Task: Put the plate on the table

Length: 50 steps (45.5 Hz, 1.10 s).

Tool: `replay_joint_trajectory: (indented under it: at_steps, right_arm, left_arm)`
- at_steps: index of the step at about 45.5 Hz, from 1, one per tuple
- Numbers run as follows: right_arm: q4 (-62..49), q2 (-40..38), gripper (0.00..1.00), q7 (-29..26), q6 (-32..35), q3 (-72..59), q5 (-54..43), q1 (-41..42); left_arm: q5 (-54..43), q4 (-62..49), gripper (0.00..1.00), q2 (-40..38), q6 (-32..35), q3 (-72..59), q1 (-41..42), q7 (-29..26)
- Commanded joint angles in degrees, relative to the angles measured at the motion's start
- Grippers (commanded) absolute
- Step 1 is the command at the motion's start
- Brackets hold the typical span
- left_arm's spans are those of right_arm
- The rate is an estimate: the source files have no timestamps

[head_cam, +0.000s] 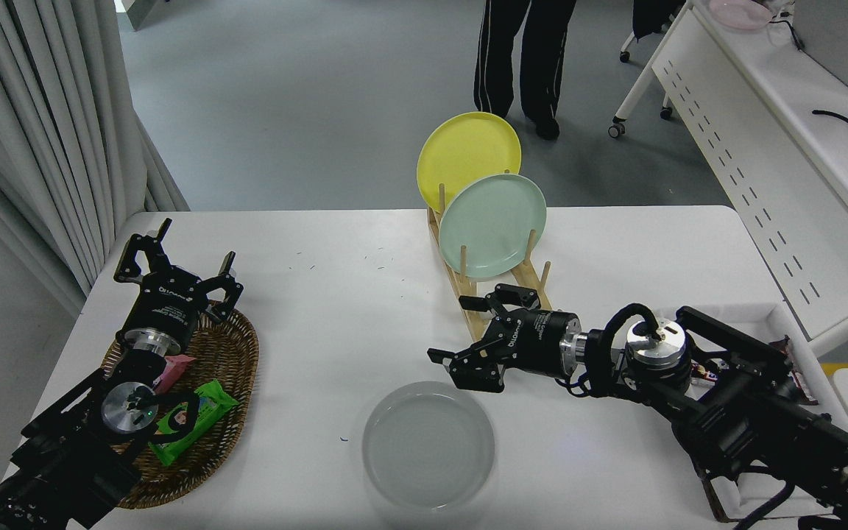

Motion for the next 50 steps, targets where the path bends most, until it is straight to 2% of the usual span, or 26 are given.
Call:
replay_joint_trajectory:
  at_steps: [1, 4, 14, 21, 25, 28, 50]
  right_arm:
    - [-0.1, -2.7, 1.0, 11.6, 1.3, 6.9, -13.4, -2.9]
    - [-0.1, -3.3, 1.0, 15.3, 1.3, 8.1, -15.5, -3.4]
    - [-1.1, -4.4, 1.0, 21.4, 3.2, 12.4, -18.2, -6.8]
    - [-4.7, -4.4, 1.0, 22.9, 9.4, 15.2, -26.9, -9.6]
    - [-7.4, -3.7, 1.0, 31.7, 15.2, 19.4, -33.7, -12.6]
    - [-8.1, -2.9, 1.0, 35.0, 17.1, 19.8, -34.5, -13.5]
    - [-14.6, 0.9, 1.0, 36.1, 17.6, 19.8, -33.4, -14.7]
  left_arm:
    - [0.0, 0.0, 1.0, 0.0, 0.0, 0.0, 0.0, 0.0]
    - [0.0, 0.0, 1.0, 0.0, 0.0, 0.0, 0.0, 0.0]
    - [0.0, 0.0, 1.0, 0.0, 0.0, 0.0, 0.0, 0.0]
    - [0.0, 0.0, 1.0, 0.0, -0.1, 0.0, 0.0, 0.0]
    - [0.0, 0.0, 1.0, 0.0, 0.0, 0.0, 0.0, 0.0]
    - [0.0, 0.0, 1.0, 0.0, -0.1, 0.0, 0.0, 0.0]
    - [0.0, 0.0, 1.0, 0.0, -0.1, 0.0, 0.0, 0.0]
